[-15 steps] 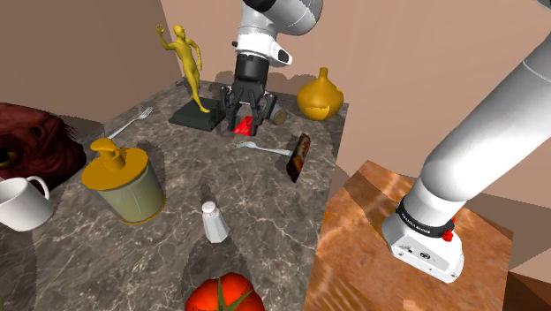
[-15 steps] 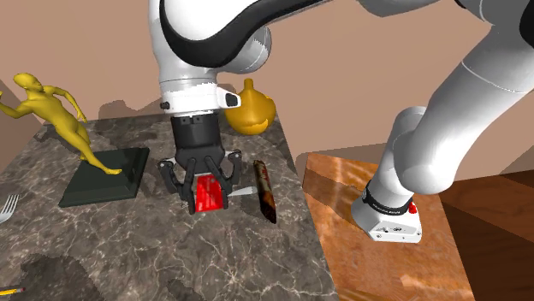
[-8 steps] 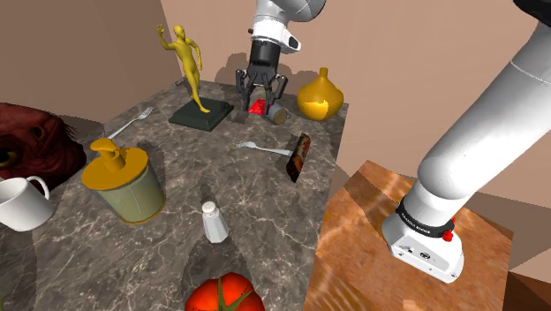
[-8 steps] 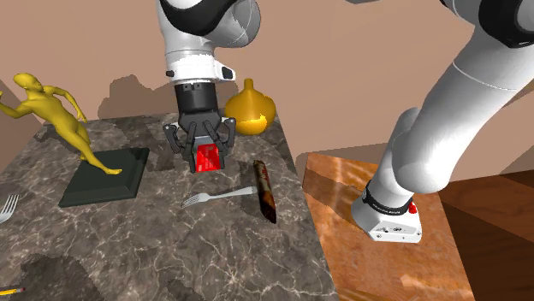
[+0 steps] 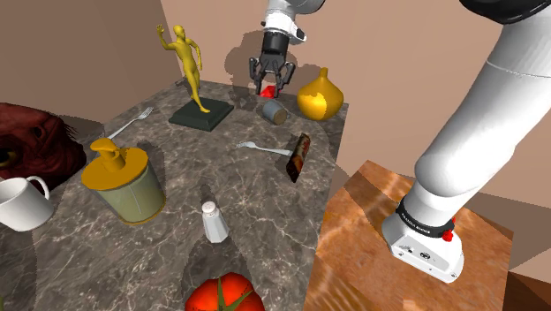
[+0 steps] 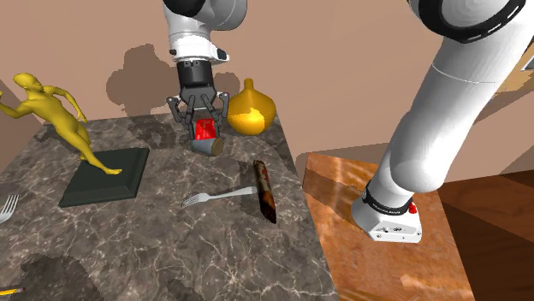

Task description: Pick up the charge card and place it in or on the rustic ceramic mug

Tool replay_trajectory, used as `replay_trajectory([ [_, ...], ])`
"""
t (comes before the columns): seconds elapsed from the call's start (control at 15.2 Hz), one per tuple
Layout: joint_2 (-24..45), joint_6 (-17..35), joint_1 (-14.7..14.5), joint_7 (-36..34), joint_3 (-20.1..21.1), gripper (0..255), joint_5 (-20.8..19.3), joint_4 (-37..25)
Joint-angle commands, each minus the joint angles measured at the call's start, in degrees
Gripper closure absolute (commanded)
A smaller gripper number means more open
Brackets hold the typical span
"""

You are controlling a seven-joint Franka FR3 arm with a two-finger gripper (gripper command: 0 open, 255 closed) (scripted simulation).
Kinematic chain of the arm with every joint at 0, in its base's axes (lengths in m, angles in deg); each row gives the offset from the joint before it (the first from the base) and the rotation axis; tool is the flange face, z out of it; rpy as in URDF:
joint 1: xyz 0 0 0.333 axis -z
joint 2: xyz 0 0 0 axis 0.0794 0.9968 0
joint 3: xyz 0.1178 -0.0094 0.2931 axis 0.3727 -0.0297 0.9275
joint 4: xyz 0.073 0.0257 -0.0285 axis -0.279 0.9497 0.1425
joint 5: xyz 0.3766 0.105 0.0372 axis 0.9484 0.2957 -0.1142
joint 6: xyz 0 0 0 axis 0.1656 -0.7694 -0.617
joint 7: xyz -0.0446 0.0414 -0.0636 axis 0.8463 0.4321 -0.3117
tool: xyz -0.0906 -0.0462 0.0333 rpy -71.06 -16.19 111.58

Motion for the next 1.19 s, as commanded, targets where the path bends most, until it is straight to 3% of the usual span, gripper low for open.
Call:
replay_trajectory([
  [0.0, 1.97, -2.28, 1.32, 1.49, -1.26, 255, -1.1, -3.19],
  [0.26, 7.31, -5.85, 3.39, 3.75, -3.1, 255, -2.98, -10.57],
  [1.12, 9.12, 2.6, 2.96, 7.28, -3.02, 255, -3.09, -3.22],
])
